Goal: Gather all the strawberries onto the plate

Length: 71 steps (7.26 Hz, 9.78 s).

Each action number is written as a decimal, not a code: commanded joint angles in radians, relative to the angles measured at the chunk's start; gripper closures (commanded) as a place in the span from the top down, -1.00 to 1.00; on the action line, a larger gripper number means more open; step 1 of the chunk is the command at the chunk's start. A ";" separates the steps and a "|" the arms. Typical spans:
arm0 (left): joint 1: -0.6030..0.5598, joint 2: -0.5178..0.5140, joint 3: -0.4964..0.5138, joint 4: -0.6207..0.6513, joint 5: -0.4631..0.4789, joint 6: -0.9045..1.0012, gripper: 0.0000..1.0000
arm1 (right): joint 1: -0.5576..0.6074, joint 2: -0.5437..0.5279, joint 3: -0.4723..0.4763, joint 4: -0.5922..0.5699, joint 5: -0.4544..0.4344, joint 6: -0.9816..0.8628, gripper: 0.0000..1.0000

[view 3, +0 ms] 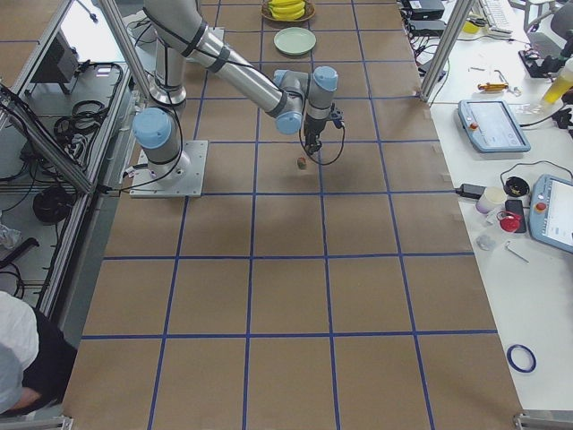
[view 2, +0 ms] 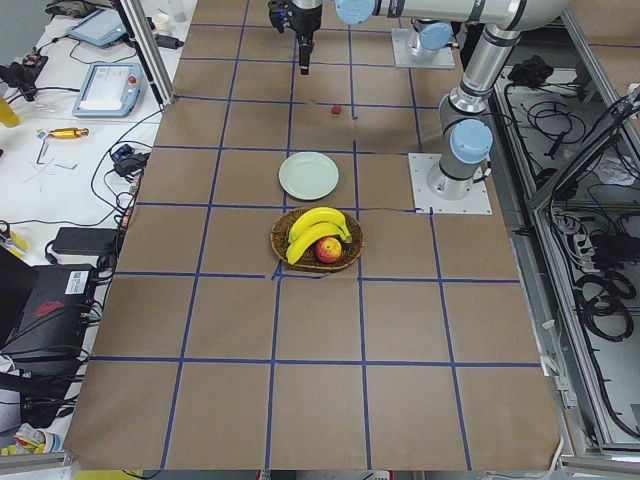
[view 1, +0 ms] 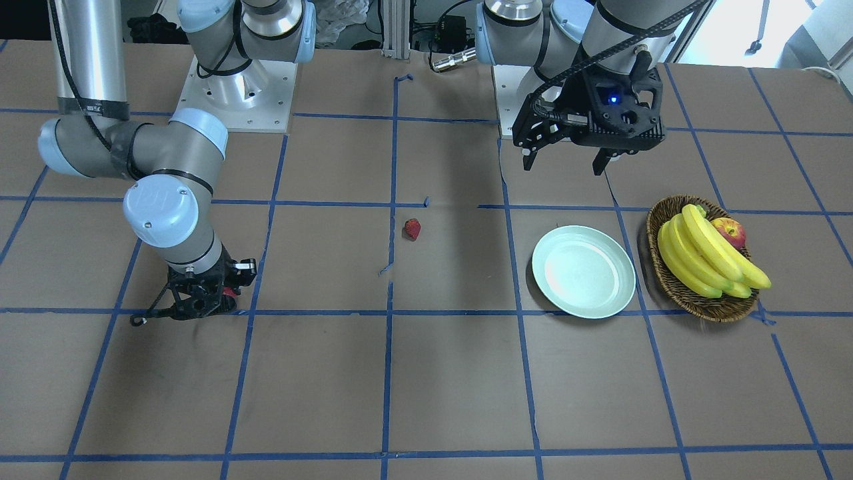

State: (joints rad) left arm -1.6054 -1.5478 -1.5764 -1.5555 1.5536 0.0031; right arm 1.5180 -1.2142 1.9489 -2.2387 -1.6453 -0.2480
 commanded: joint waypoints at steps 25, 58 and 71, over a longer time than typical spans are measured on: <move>-0.001 -0.003 -0.002 0.000 0.002 0.000 1.00 | -0.171 -0.084 0.157 -0.035 0.088 -0.168 1.00; -0.001 -0.011 0.001 0.000 -0.001 -0.002 1.00 | 0.071 -0.335 -0.408 0.662 0.053 0.133 1.00; -0.103 -0.222 -0.310 0.514 -0.092 -0.147 1.00 | 0.074 -0.327 -0.432 0.590 0.078 0.240 1.00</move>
State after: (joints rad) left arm -1.7016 -1.7185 -1.8238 -1.1833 1.5359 -0.0976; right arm 1.5922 -1.5422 1.5170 -1.6510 -1.5671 -0.0084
